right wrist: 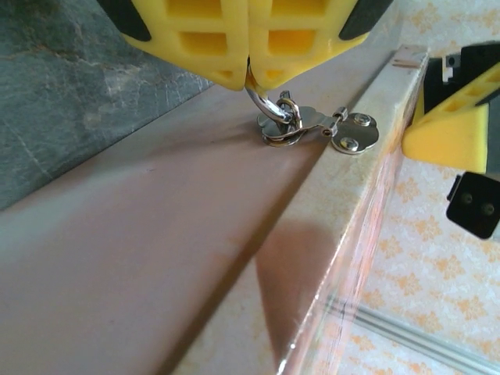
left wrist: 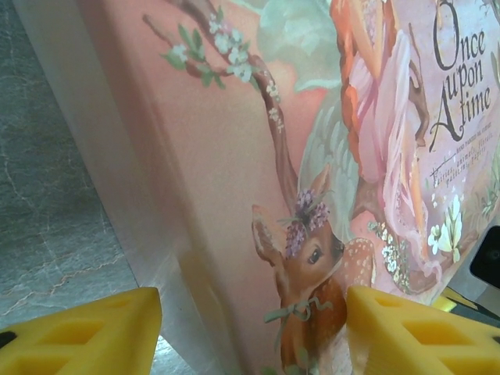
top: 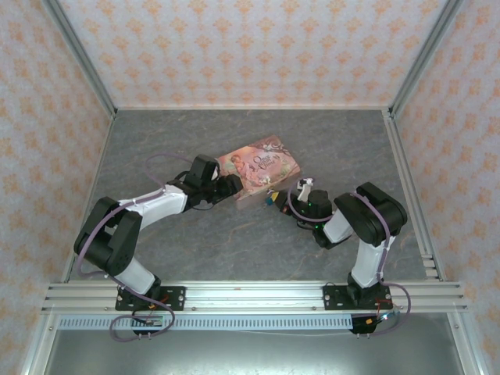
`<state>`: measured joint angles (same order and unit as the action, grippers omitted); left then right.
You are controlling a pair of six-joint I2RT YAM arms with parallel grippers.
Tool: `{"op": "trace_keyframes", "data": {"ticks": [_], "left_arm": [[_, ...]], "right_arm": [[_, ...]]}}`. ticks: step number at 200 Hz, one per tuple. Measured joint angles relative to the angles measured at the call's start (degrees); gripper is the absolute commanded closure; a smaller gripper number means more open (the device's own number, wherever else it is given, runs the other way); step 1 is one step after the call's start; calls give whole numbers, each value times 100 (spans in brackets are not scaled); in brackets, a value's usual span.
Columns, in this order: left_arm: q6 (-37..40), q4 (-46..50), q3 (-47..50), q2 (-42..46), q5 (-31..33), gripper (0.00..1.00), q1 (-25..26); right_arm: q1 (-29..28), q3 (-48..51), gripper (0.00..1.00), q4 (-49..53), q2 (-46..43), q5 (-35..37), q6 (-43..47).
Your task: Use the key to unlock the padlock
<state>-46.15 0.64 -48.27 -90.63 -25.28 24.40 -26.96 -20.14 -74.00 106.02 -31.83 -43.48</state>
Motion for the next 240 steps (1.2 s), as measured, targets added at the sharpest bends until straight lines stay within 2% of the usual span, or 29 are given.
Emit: {"op": "trace_keyframes", "data": {"ticks": [100, 195, 240], "left_arm": [[-57, -184, 15, -92, 2, 35, 37], [-35, -179, 48, -59, 68, 34, 37], [-2, -127, 48, -35, 48, 33, -28]], "right_arm": [[31, -168, 100, -55, 76, 378, -586], [205, -304, 100, -157, 299, 791, -658], [205, -76, 100, 264, -295, 903, -376]]}}
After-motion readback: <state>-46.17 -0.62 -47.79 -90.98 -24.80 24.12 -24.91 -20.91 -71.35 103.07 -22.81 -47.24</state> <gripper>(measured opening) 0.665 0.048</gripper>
